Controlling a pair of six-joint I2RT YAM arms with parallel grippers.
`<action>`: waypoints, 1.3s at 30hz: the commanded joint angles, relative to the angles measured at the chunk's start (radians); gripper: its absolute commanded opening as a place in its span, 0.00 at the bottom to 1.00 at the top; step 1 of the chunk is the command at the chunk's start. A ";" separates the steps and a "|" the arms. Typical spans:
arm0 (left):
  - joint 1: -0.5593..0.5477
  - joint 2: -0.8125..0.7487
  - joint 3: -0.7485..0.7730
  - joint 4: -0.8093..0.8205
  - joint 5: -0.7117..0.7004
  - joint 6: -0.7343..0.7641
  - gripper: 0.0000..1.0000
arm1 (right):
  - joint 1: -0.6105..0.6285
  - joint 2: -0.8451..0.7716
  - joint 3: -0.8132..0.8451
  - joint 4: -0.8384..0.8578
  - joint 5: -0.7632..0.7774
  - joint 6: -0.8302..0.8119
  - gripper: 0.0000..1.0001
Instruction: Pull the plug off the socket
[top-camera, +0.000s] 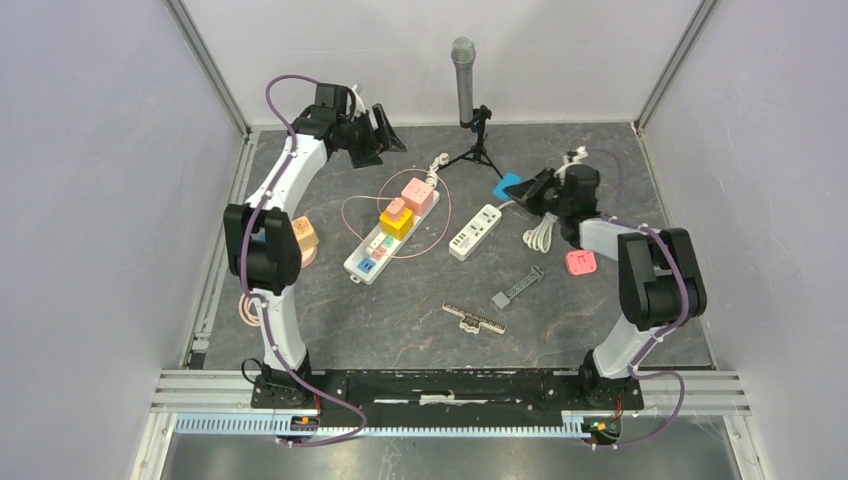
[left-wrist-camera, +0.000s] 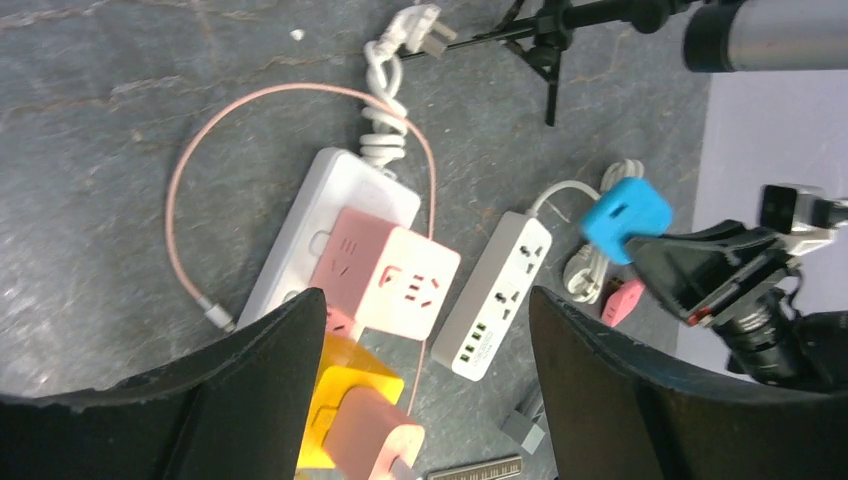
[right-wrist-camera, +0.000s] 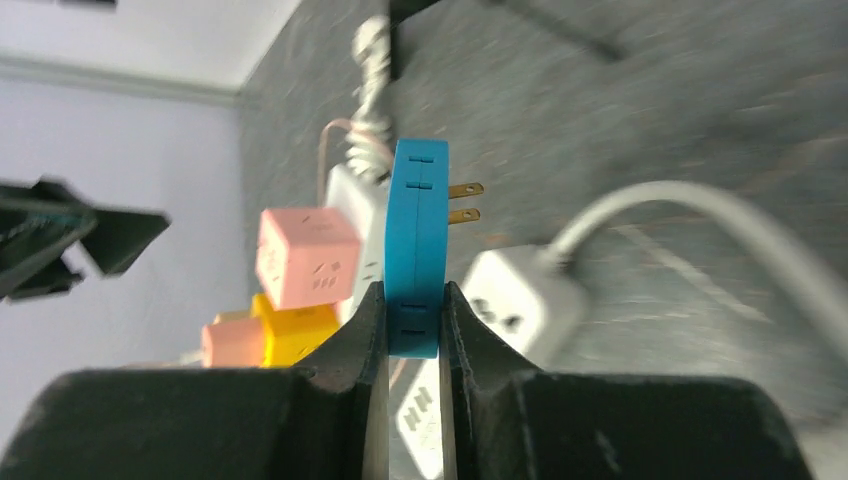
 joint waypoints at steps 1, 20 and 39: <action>0.021 -0.089 0.003 -0.082 -0.110 0.090 0.83 | -0.132 -0.123 -0.050 -0.050 0.020 -0.101 0.00; 0.171 -0.290 -0.124 -0.086 -0.266 0.120 1.00 | -0.530 -0.139 -0.259 -0.036 0.034 -0.095 0.14; 0.275 -0.431 -0.335 0.004 -0.108 0.051 1.00 | -0.541 -0.191 -0.249 -0.243 0.140 -0.204 0.80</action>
